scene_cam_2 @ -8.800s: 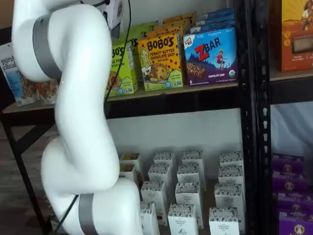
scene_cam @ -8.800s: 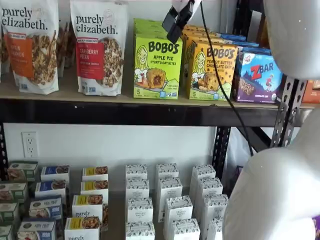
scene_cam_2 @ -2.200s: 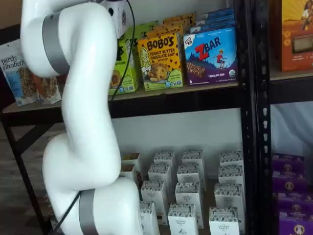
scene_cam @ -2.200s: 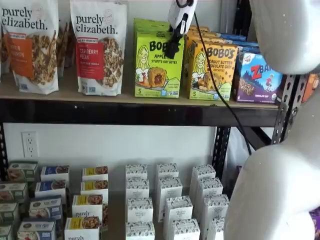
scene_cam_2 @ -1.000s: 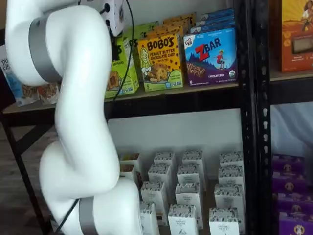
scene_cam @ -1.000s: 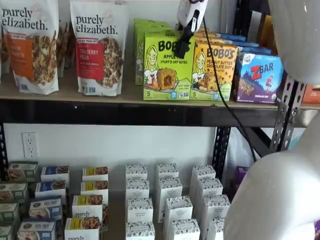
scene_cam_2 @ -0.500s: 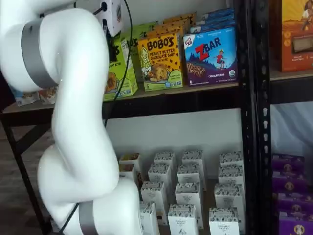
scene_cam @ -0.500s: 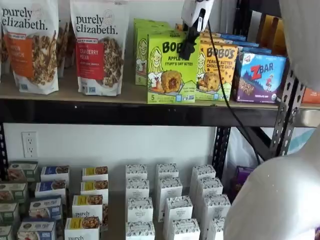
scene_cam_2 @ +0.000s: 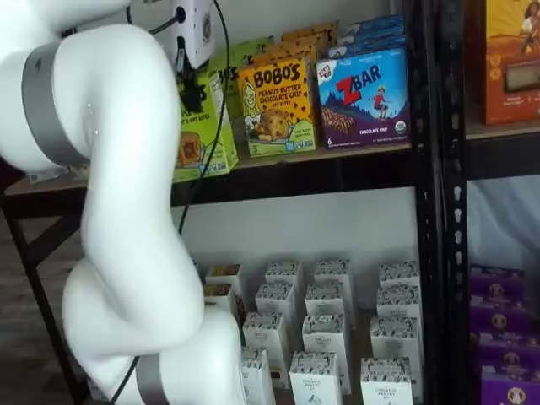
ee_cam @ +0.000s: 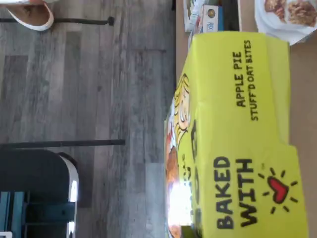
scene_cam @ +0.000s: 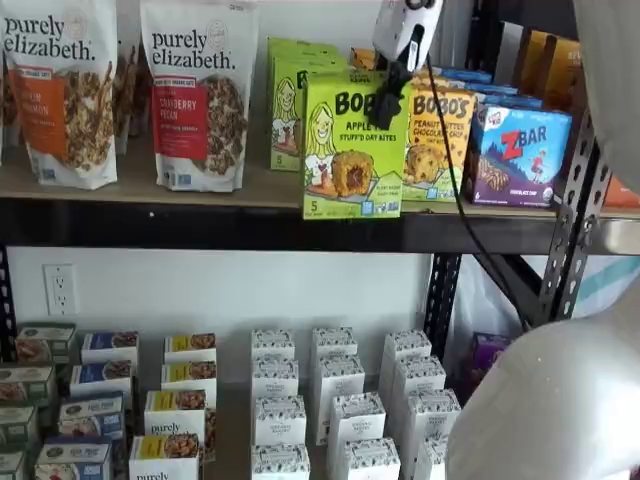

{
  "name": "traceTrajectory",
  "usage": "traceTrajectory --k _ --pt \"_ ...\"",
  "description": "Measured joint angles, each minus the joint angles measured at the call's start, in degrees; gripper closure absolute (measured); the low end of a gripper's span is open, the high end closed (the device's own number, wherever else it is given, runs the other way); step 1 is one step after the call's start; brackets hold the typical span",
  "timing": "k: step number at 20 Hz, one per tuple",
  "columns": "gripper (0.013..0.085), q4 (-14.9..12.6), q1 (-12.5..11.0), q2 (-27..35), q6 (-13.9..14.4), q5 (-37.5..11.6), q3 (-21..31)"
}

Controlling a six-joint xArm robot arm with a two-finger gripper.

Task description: Pick the green box on the top shelf, the fourth from the left

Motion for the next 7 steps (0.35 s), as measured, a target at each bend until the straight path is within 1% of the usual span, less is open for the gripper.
traceTrajectory --k 7 --pt "0.069 0.5 -2.1 -2.9 -2.0 0.1 3.1"
